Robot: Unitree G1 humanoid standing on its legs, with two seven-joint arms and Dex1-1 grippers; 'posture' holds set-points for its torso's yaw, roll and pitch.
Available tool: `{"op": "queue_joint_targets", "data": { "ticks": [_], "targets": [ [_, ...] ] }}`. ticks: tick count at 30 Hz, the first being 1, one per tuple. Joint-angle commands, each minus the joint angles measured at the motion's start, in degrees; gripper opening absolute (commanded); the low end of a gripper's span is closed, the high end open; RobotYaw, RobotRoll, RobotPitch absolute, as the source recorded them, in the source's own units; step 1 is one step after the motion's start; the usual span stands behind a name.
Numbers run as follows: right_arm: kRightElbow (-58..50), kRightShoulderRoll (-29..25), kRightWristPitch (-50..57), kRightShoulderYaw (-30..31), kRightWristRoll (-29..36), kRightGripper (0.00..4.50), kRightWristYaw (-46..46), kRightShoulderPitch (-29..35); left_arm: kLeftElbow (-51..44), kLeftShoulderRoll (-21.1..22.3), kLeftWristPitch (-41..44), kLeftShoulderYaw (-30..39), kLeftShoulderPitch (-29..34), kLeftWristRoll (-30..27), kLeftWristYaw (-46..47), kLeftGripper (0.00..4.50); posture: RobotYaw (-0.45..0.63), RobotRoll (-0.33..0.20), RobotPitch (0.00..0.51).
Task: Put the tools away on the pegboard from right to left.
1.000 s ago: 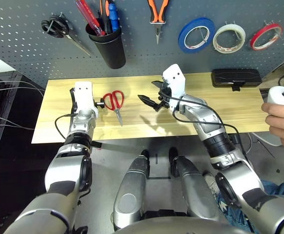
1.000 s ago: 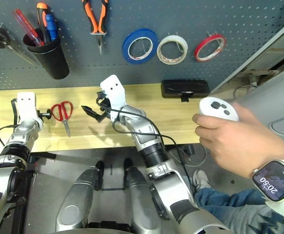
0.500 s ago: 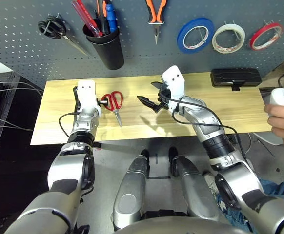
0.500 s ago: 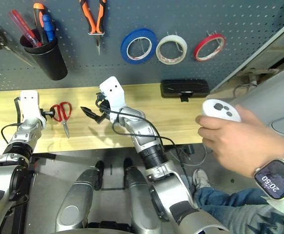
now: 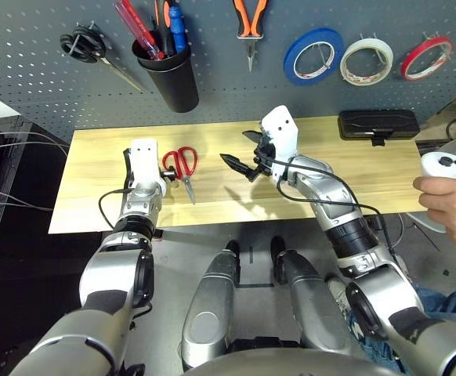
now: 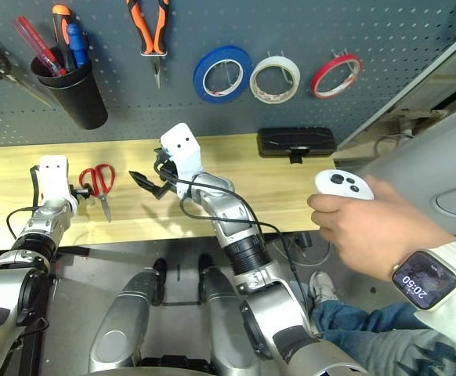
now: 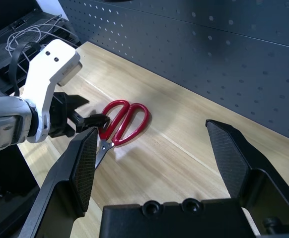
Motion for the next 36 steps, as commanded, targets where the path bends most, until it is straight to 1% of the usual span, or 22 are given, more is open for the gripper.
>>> {"op": "queue_joint_targets", "data": {
  "ticks": [1,2,4,5,8,12,16,17,21,24,27,30,36],
  "targets": [
    [-1.0,-0.1,0.4,1.0,-0.4,4.50,0.2,1.2,2.8,-1.1,3.3,0.6,1.0,-0.9,-1.7,2.26,0.01,0.000,0.371],
    [-0.9,-0.2,0.4,0.9,-0.5,4.50,0.2,1.2,3.0,-1.2,4.2,0.7,0.7,-1.2,-2.2,1.99,0.01,0.000,0.371],
    [-0.9,-0.2,0.4,0.9,-0.5,4.50,0.1,1.2,3.5,-1.5,5.7,0.9,0.2,-1.6,-3.3,1.22,0.01,0.000,0.371],
    [-0.8,-0.2,0.4,0.9,-0.5,4.50,0.1,1.1,3.8,-1.6,6.2,0.9,0.0,-1.7,-3.7,0.94,0.01,0.000,0.370],
    [-0.5,-0.2,0.2,0.9,-0.5,4.50,0.0,1.0,4.7,-2.1,8.5,3.2,-0.8,-3.9,-3.3,0.02,0.01,0.000,0.368],
    [-0.2,0.1,-0.2,0.8,-0.5,4.50,-0.2,0.8,5.1,-2.1,9.4,3.6,-1.4,-4.0,-3.1,0.02,0.02,0.000,0.365],
    [0.3,0.1,-0.7,0.7,-0.6,4.50,-0.3,0.6,4.5,-1.8,8.4,3.8,-1.4,-3.9,-2.2,0.02,0.02,0.000,0.362],
    [0.4,0.2,-0.8,0.7,-0.6,4.50,-0.4,0.5,4.2,-1.7,7.9,3.8,-1.2,-3.8,-1.9,0.02,0.03,0.000,0.353],
    [0.4,0.2,-1.5,0.4,-0.4,4.50,-0.6,0.5,1.2,-1.2,3.8,4.2,0.1,-3.8,-0.3,0.02,0.04,0.000,0.341],
    [0.6,0.2,-2.2,0.1,-0.3,4.50,-0.6,0.3,-4.0,-1.2,1.7,4.5,2.5,-4.1,0.8,0.02,0.05,0.000,0.337],
    [1.2,0.2,-2.8,-0.3,-0.2,4.50,-0.6,-0.2,-13.7,-1.7,2.6,4.9,6.7,-4.8,2.1,0.02,0.06,0.000,0.332],
    [1.8,0.2,-3.4,-0.7,-0.2,4.50,-0.7,-0.7,-27.6,-2.4,5.5,5.5,12.6,-5.5,3.7,0.02,0.06,0.000,0.334],
    [2.4,0.2,-4.0,-1.1,-0.1,4.50,-0.7,-1.4,-49.5,-2.6,11.3,7.5,21.8,-5.2,6.8,0.02,0.07,0.000,0.338]
  ]
}}
